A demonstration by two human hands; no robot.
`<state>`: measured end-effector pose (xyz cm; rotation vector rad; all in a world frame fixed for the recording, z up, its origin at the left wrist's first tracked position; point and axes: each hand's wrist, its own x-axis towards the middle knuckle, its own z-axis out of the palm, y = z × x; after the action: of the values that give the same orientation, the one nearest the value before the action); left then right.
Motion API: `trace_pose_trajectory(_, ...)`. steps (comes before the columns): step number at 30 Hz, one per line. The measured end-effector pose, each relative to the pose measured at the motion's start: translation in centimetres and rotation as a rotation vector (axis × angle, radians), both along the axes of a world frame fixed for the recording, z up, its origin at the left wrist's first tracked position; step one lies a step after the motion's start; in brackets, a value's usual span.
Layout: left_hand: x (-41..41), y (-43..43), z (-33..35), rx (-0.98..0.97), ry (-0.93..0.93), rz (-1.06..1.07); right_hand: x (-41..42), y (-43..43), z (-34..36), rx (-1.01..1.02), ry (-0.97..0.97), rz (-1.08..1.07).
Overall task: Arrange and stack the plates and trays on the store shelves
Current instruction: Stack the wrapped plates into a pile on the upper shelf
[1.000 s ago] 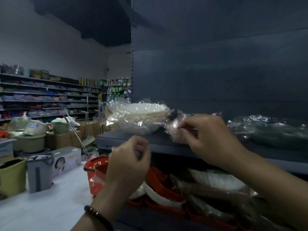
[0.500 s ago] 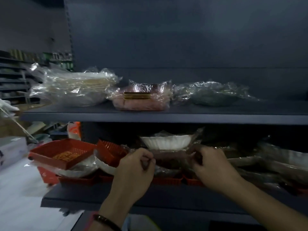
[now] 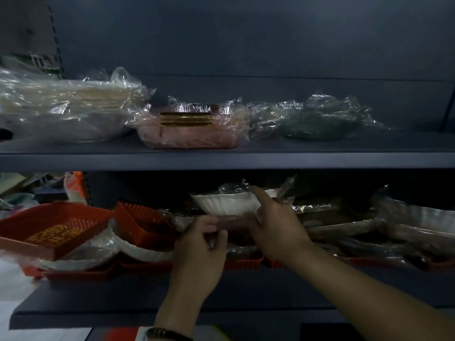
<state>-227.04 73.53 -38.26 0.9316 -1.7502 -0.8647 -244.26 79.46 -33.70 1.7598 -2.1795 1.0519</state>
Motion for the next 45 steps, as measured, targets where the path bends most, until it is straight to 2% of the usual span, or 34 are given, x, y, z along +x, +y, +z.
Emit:
trace_pose_trajectory(7,0.2,-0.2,-0.2,0.027,0.087,-0.011,-0.4,-1.9,0.3,-0.029,-0.040,-0.085)
trace_pose_trajectory(10,0.6,-0.2,-0.3,0.013,0.068,0.011,-0.6,-2.4,0.2,-0.055,-0.064,-0.122)
trace_pose_trajectory(16,1.9,0.3,-0.5,0.026,-0.016,-0.057,-1.2,-2.4,0.8,-0.180,-0.247,-0.084)
trace_pose_trajectory(25,4.4,0.4,0.8,-0.039,0.066,-0.011,-0.6,2.4,1.1,-0.357,-0.005,0.007)
trace_pose_trajectory(28,5.2,0.9,1.5,-0.044,0.099,0.017,-0.5,4.3,1.1,-0.330,-0.027,0.040)
trace_pose_trajectory(33,6.1,2.3,2.3,-0.050,0.125,-0.065,0.6,7.1,0.9,-0.253,-0.088,0.034)
trace_pose_trajectory(39,8.9,4.1,2.6,-0.216,-0.028,-0.004,2.7,8.9,0.1,-0.265,-0.163,0.101)
trace_pose_trajectory(45,12.5,7.6,4.3,-0.376,-0.115,0.177,5.8,10.5,0.4,-0.328,-0.319,0.244)
